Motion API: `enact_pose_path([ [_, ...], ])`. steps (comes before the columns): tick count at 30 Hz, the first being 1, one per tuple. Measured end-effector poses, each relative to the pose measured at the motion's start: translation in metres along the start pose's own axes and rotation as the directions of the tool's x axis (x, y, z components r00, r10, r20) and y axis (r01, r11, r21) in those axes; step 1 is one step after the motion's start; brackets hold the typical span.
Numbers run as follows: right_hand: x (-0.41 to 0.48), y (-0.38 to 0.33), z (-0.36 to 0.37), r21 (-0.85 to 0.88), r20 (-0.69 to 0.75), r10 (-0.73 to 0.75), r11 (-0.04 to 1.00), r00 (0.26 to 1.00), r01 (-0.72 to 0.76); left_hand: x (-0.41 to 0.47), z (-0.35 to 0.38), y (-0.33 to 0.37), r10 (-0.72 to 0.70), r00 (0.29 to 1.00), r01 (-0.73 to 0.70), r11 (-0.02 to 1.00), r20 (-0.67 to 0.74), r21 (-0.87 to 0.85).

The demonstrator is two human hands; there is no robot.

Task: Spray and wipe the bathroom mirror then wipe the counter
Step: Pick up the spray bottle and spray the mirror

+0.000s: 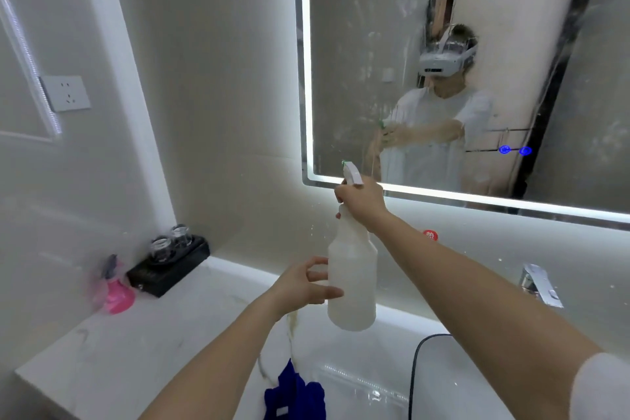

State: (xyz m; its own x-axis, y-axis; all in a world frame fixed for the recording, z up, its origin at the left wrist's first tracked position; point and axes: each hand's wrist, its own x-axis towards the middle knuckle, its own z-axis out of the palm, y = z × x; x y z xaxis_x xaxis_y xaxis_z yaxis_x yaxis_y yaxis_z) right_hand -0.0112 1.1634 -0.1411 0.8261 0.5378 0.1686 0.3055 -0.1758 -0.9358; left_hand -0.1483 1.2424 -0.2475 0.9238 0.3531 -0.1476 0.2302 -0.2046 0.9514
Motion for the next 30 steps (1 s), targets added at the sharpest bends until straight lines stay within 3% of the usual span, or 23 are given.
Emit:
enact_pose_path([
  [13, -0.014, 0.006, -0.033, 0.021, -0.216, -0.069, 0.997, 0.974, 0.075, 0.016, 0.017, 0.008, 0.042, 0.999, -0.042, 0.996, -0.005, -0.072],
  [30, -0.024, 0.031, -0.107, 0.06, -0.25, -0.027, 0.997, 0.968, 0.043, 0.041, 0.085, 0.026, 0.071, 0.988, -0.063, 0.996, 0.136, -0.069],
])
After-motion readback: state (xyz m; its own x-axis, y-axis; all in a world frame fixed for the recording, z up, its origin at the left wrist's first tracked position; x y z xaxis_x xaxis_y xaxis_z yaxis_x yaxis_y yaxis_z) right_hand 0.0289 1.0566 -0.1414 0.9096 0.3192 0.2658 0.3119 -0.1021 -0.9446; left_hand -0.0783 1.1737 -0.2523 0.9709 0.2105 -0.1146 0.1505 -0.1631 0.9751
